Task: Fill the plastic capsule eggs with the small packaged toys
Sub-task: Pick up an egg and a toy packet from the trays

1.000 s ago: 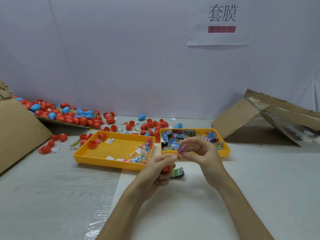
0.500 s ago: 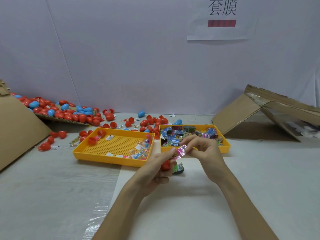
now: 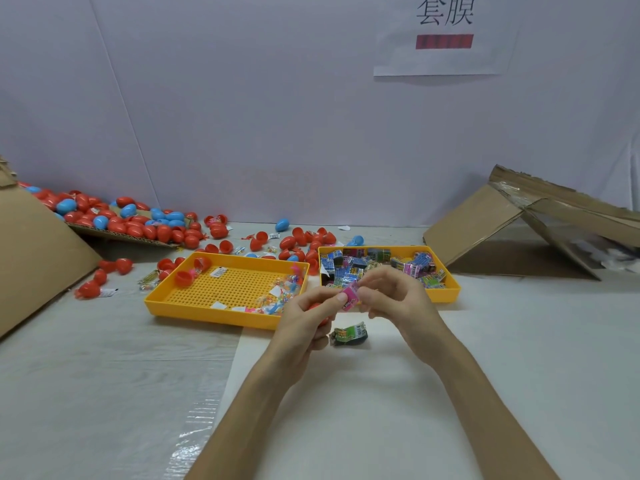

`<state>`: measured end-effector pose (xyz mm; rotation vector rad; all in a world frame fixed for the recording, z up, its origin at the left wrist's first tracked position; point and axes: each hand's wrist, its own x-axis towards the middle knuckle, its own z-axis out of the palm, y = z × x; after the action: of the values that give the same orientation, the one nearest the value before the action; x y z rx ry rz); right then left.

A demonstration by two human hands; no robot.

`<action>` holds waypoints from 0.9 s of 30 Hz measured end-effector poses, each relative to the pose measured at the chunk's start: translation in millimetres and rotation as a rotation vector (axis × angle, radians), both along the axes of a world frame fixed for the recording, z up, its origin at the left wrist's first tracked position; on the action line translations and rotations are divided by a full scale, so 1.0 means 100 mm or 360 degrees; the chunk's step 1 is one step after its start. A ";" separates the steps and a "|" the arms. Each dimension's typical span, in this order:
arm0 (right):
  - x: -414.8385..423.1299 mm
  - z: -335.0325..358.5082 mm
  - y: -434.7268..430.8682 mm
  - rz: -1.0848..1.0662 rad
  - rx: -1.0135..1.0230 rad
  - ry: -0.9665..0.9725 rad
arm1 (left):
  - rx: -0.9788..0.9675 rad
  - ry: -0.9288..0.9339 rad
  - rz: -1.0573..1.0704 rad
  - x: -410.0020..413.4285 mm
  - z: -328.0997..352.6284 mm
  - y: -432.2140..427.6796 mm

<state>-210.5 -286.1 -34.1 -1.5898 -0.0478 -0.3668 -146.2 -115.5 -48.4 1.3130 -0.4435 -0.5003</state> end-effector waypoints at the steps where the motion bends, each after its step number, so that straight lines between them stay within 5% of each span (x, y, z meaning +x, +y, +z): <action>1: 0.01 -0.02 0.02 -0.0017 -0.0063 -0.0008 | 0.0005 -0.0023 0.0025 0.00 0.00 0.00; 27: 0.02 -0.01 0.03 -0.0107 0.0061 -0.0231 | 0.0047 -0.0240 0.0224 -0.03 -0.01 -0.04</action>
<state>-208.8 -283.3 -35.2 -1.5275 -0.0986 -0.5323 -149.3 -119.5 -49.5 1.4051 -0.4658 -0.2922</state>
